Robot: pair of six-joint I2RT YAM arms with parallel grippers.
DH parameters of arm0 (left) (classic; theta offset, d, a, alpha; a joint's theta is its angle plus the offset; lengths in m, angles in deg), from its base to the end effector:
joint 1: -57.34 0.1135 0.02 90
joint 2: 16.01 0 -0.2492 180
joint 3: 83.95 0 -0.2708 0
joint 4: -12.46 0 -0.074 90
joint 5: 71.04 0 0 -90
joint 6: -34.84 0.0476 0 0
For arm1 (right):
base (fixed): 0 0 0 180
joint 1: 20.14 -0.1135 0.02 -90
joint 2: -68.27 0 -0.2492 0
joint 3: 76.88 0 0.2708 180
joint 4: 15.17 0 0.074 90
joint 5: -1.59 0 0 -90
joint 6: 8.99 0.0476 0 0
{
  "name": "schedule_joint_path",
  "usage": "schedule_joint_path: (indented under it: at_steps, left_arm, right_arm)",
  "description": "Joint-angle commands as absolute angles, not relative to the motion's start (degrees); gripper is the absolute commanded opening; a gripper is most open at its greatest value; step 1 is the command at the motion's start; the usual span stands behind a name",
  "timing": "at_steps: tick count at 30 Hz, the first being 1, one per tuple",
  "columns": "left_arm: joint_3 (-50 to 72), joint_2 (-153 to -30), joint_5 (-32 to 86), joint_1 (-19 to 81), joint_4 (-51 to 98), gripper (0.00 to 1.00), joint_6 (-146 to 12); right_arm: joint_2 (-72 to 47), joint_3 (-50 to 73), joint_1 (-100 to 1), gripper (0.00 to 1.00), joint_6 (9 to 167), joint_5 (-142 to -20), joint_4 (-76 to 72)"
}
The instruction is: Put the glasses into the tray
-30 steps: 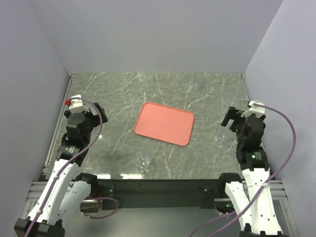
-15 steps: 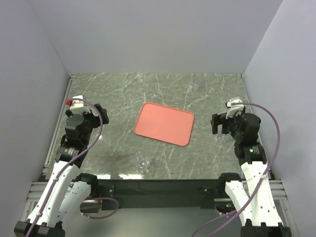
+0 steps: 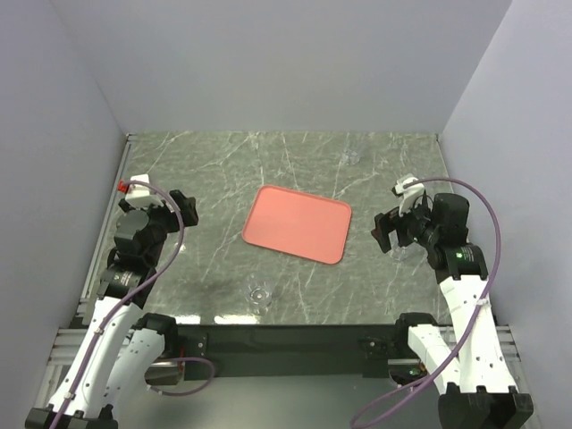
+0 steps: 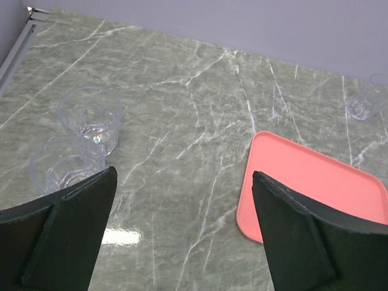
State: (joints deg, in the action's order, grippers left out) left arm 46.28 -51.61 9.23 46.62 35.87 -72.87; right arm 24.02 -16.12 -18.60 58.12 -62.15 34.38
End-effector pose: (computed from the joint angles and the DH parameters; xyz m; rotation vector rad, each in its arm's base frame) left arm 0.1973 -0.0292 0.3054 -0.2305 1.7193 -0.2186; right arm 0.1994 0.0157 0.3007 -0.6420 1.9892 0.2347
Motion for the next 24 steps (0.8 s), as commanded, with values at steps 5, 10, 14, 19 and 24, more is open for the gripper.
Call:
schedule_joint_path:
  at_steps: [5,10,14,19,24]
  left_arm:
    - [44.84,-50.38,10.61,46.45,34.57,0.99,-73.09]
    - [44.66,-50.99,10.97,46.45,34.84,0.99,-72.91]
    - [45.01,-51.08,10.70,46.45,34.66,0.99,-72.91]
    - [44.93,-52.13,12.63,46.45,34.14,0.99,-73.09]
    - [44.66,-52.84,13.34,46.09,34.40,0.99,-73.26]
  right_arm:
    - [19.41,-13.63,-18.38,0.98,55.79,-58.97,39.20]
    - [18.44,-14.25,-17.59,0.97,57.54,-64.93,37.36]
    - [16.42,-12.32,-12.50,0.90,59.03,-65.29,38.23]
    - [15.19,-13.45,-7.40,0.66,62.72,-71.88,37.53]
    - [14.92,-16.62,-4.59,0.56,65.37,-75.93,34.72]
